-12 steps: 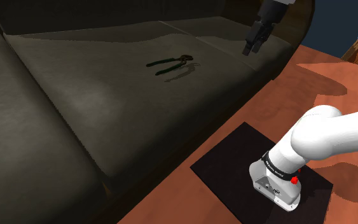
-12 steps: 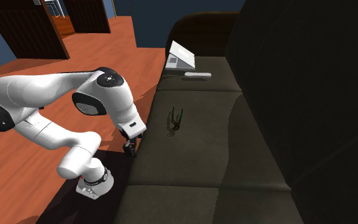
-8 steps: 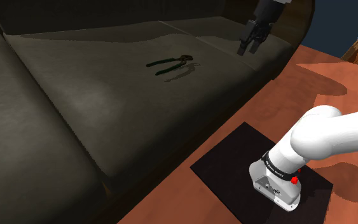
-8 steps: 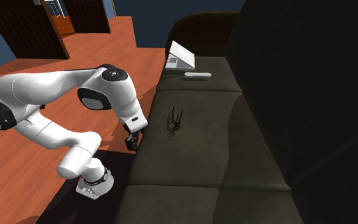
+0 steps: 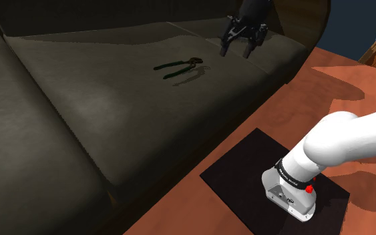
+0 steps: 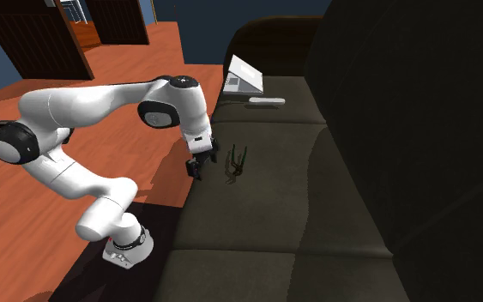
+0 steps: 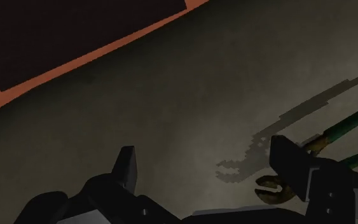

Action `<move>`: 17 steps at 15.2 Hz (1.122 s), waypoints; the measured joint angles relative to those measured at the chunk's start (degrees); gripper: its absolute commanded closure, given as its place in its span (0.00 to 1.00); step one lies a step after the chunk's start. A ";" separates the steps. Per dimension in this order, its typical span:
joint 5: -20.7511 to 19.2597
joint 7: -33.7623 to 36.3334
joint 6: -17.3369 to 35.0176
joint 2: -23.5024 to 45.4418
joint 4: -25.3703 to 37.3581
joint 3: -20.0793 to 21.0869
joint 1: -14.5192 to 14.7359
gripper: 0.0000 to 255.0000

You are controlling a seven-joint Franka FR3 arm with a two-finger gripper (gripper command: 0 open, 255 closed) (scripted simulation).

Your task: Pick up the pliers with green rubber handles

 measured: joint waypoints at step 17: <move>-1.08 33.30 9.09 16.82 10.12 15.80 -6.01 0.00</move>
